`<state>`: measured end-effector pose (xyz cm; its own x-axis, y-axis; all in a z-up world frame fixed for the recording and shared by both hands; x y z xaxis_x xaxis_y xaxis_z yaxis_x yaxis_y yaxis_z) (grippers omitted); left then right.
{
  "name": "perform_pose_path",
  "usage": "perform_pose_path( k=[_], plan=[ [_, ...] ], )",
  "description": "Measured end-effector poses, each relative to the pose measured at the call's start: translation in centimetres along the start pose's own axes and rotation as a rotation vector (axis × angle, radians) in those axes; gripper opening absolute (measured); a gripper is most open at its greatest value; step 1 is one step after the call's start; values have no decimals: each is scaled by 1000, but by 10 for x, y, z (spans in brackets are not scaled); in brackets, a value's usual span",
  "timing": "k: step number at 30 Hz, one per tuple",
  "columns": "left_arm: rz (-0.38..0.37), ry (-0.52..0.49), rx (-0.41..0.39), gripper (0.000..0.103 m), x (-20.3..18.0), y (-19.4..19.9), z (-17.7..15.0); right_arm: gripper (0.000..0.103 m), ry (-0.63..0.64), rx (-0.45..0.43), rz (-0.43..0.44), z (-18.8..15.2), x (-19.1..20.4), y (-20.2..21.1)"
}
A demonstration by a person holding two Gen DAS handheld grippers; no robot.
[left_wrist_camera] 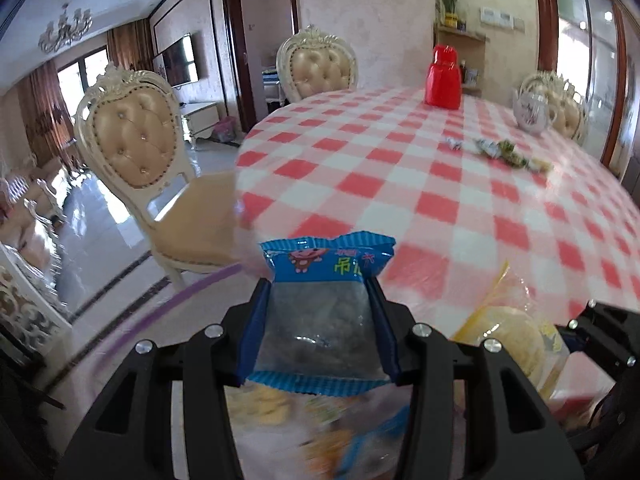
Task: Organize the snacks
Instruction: 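Carry the blue-topped bag and round bread to the clear box and release both, then move both open tools back over the remaining snacks on the table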
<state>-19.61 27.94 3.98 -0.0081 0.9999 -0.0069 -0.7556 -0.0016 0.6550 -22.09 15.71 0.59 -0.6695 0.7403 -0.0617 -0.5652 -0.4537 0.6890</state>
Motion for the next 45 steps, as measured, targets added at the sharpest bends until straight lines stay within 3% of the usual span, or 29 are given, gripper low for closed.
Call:
perform_pose_path(
  k=[8,11,12,13,14,15,17,22,27,32,35,38,40,43,45],
  plan=[
    [114,5,50,48,65,24,-17,63,129,38,105,2,63,-17],
    [136,-5,72,51,75,30,-22,64,162,67,241,0,90,-17],
    [146,-4,74,59,78,31,-22,64,174,83,281,-1,99,-17],
    [190,14,64,82,85,34,-20,67,180,83,302,-1,104,-16],
    [252,39,38,90,93,40,-18,70,177,64,304,0,105,-15],
    [293,60,20,95,98,43,-16,74,171,34,283,3,102,-13],
    [290,108,5,96,103,47,-13,74,160,-1,246,7,90,-9],
    [243,154,-29,98,91,37,-4,74,10,-41,170,14,22,2],
    [99,190,-36,98,47,15,5,76,-156,-56,74,3,-67,17],
    [-118,163,2,101,-41,-15,24,77,-310,-77,-42,-22,-154,35],
    [-244,50,99,101,-111,-45,35,77,-405,-94,-131,-40,-204,42],
    [-320,-19,168,101,-164,-73,50,77,-495,-93,-186,-58,-246,45],
    [-307,-18,193,101,-192,-98,68,77,-567,-88,-209,-72,-273,48],
    [-160,20,172,101,-216,-135,98,78,-650,-59,-234,-87,-304,47],
    [-138,44,147,101,-230,-158,116,81,-701,-56,-237,-91,-323,46]
  ],
)
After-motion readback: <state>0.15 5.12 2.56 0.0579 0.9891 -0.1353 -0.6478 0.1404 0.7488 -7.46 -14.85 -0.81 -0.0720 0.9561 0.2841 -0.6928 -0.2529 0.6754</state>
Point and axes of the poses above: each gripper's, at about its wrist camera, not at the fingertips, and y roughly against the way its jaws point, x to its left, z to its top, the point moved 5 cm from there along -y, roughly the way its jaws point, and after that the axes turned 9 degrees about -z, right-handed, at the moved point
